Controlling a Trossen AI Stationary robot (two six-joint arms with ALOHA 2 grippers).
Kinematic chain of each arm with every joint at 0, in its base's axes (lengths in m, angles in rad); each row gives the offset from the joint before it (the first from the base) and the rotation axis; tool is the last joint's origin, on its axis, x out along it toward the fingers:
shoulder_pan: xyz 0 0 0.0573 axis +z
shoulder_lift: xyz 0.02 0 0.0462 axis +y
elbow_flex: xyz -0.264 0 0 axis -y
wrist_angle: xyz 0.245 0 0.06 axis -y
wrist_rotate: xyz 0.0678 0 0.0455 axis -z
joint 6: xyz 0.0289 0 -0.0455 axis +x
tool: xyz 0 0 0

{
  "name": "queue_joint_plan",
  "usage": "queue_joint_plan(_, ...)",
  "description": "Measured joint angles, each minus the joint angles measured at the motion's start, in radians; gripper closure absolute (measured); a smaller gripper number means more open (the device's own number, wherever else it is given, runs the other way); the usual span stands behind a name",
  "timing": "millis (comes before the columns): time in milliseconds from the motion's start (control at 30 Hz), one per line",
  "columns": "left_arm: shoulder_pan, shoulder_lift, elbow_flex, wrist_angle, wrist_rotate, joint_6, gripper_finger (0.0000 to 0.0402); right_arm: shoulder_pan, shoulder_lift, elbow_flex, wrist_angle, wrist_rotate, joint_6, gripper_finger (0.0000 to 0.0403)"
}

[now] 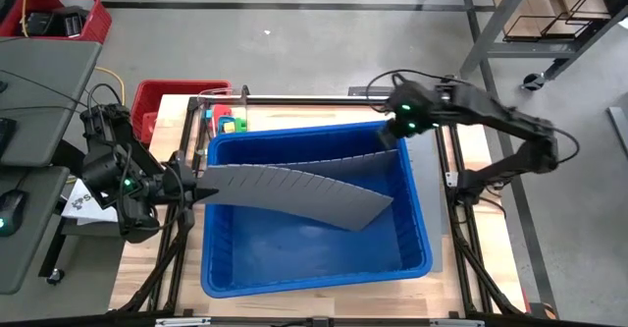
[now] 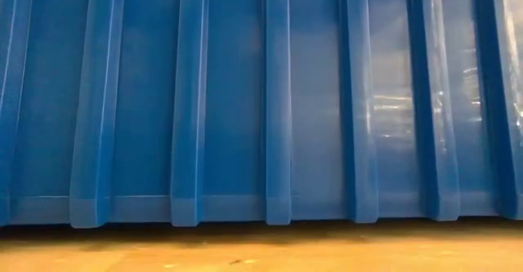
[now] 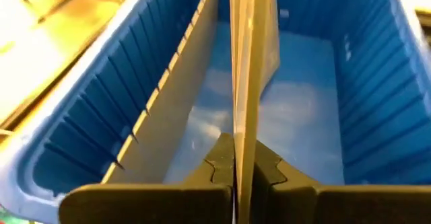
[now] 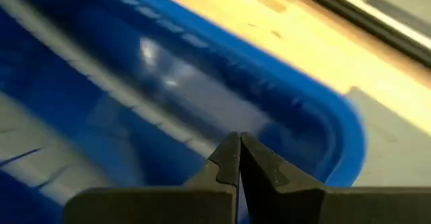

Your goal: Sort blocks

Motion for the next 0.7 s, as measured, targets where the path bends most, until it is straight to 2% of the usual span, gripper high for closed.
queue_joint_plan(167, 0.000, -0.029, 0.062, 0.018, -0.090, 0.000, 0.0402, 0.131, -0.118, 0.001, 0.014, -0.034, 0.100, 0.0402)
queue_joint_plan(300, 0.000, -0.064, 0.143, 0.023, -0.168, 0.006, 0.0402, 0.257, -0.188, 0.002, 0.078, 0.031, 0.118, 0.0387)
queue_joint_plan(500, 0.000, -0.097, 0.285, 0.034, -0.229, 0.080, 0.0402, 0.396, -0.205, 0.002, 0.184, 0.146, 0.142, 0.0290)
queue_joint_plan(600, 0.000, -0.101, 0.327, 0.034, -0.240, 0.124, 0.0402, 0.429, -0.175, 0.002, 0.146, 0.179, 0.162, 0.0237)
queue_joint_plan(700, 0.000, -0.097, 0.326, 0.024, -0.211, 0.137, 0.0402, 0.436, -0.125, 0.002, 0.061, 0.164, 0.158, 0.0206)
